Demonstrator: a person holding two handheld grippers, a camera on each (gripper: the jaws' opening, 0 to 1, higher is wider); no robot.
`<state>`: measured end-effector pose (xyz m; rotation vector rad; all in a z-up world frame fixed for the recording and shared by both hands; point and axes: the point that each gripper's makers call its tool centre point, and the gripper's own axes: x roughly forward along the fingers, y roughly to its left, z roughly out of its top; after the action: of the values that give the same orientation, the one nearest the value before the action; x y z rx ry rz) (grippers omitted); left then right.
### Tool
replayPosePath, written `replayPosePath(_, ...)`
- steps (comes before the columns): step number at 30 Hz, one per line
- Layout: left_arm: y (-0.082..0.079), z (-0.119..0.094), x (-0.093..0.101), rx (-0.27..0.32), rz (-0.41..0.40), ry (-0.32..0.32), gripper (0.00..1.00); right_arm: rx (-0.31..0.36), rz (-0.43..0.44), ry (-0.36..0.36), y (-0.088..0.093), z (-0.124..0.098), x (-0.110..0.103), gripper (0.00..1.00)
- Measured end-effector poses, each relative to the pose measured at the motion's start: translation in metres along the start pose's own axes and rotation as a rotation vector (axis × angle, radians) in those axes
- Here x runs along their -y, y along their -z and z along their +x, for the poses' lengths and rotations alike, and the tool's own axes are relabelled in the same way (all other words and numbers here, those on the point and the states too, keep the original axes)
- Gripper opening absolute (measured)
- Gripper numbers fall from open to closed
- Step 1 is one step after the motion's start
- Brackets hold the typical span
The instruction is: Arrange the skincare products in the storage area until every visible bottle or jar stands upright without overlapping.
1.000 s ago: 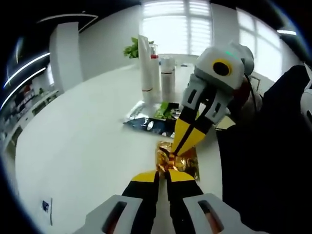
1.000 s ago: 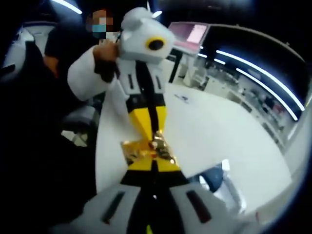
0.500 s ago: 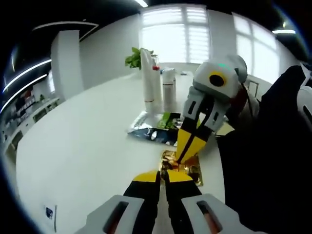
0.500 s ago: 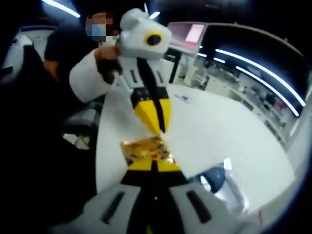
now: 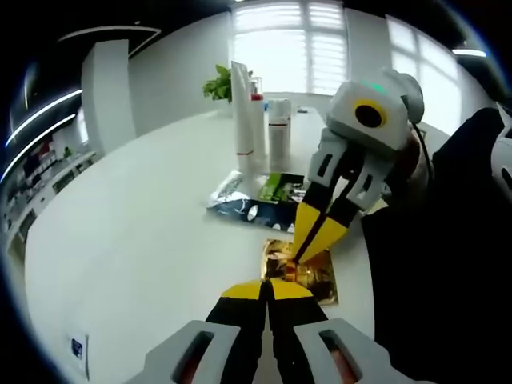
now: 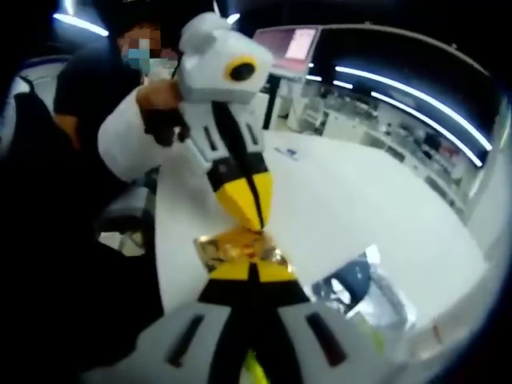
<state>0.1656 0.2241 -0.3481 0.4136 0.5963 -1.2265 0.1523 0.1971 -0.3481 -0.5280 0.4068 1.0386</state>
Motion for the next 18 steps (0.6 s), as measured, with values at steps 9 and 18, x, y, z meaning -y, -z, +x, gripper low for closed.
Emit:
replayPosePath(9,0.005,0.003,0.005,-0.011,-0.026,0.005,0.0,-0.004,-0.021,0.035,-0.002,0.0,-0.001,0.0)
replayPosePath(18,0.001,0.011,0.007,0.002,-0.028,0.014,0.0,-0.003,-0.018,0.038,-0.001,0.0,0.002,0.0)
